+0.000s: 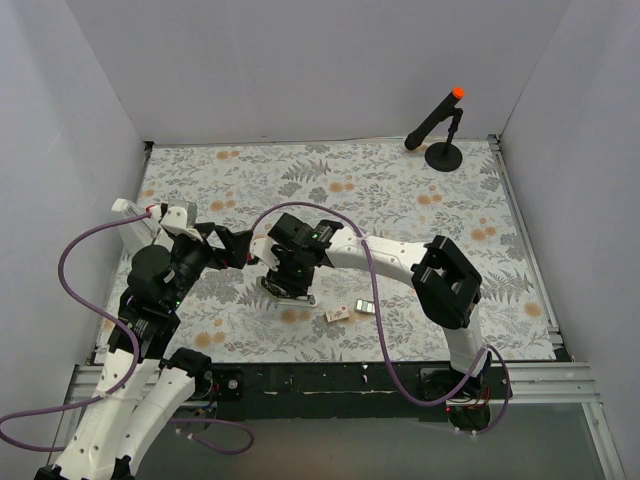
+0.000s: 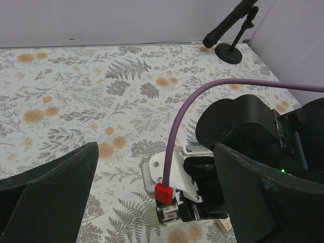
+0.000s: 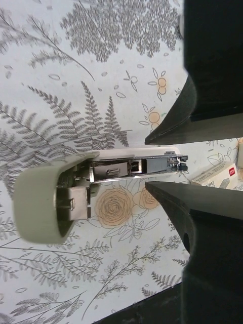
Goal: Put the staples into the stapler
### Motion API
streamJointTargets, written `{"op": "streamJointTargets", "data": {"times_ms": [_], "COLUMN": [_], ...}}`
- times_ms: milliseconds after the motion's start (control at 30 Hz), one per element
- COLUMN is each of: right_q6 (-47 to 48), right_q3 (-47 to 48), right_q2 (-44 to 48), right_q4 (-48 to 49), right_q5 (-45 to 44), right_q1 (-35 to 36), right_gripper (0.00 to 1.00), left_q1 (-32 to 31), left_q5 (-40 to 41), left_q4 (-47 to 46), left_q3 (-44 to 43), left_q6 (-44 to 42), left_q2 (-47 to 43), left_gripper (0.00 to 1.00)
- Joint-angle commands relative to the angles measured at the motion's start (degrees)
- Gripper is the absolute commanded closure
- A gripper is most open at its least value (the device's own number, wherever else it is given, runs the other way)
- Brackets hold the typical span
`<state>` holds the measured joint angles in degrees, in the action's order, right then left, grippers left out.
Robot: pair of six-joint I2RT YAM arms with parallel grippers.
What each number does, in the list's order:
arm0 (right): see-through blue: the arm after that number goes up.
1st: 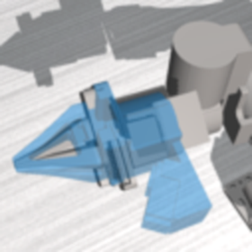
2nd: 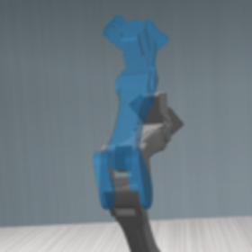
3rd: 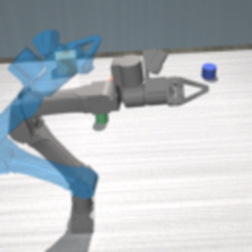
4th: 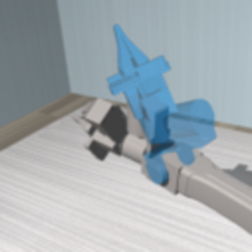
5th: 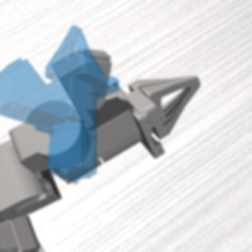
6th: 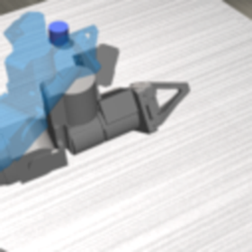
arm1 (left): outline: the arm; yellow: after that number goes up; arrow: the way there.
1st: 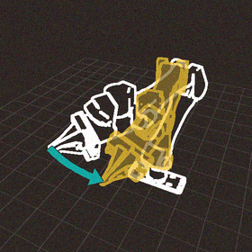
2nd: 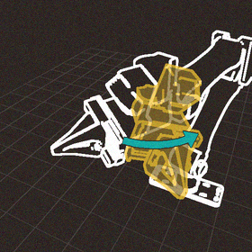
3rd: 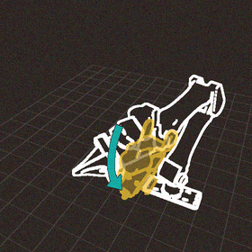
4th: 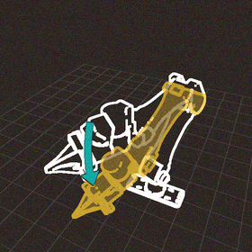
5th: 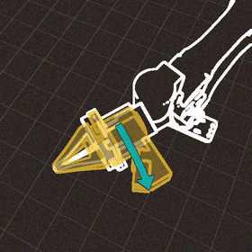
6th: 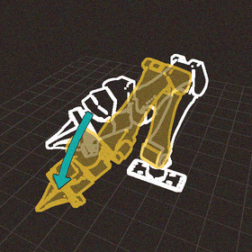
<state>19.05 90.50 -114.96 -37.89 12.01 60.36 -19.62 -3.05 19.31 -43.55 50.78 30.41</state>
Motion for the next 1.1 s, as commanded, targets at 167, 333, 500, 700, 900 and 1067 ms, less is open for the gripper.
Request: {"op": "streamJointTargets", "data": {"times_ms": [167, 333, 500, 700, 900, 1067], "right_q6": [-5.42, -5.78, -5.69, -5.43, -5.16, -4.63], "right_q3": [-1.2, -1.64, -2.34, -2.96, -3.4, -3.66], "right_q2": [3.34, 2.37, 1.84, 1.05, 0.61, 0.26], "right_q4": [6.86, 7.48, 7.65, 7.57, 7.66, 7.3], "right_q5": [-3.57, -2.78, -2.96, -3.22, -3.57, -3.84], "right_q1": [-0.42, -0.42, -0.42, -0.42, -0.42, -0.42], "right_gripper": [0.57, 0.57, 0.56, 0.56, 0.56, 0.56], "left_q1": [-0.07, -0.07, -0.07, -0.07, -0.07, -0.07], "left_q5": [-0.55, -0.64, -0.73, -0.73, -0.56, -0.55], "left_q4": [0.46, 0.38, 0.2, 0.2, 0.2, 0.29], "left_q3": [0.57, 0.66, 0.75, 0.92, 1.1, 1.19], "left_q6": [-0.07, 0.1, 0.19, 0.19, 0.19, 0.19], "left_q2": [-0.71, -0.44, -0.36, -0.27, -0.18, -0.27], "left_gripper": [0.02, 0.02, 0.02, 0.02, 0.02, 0.02]}}
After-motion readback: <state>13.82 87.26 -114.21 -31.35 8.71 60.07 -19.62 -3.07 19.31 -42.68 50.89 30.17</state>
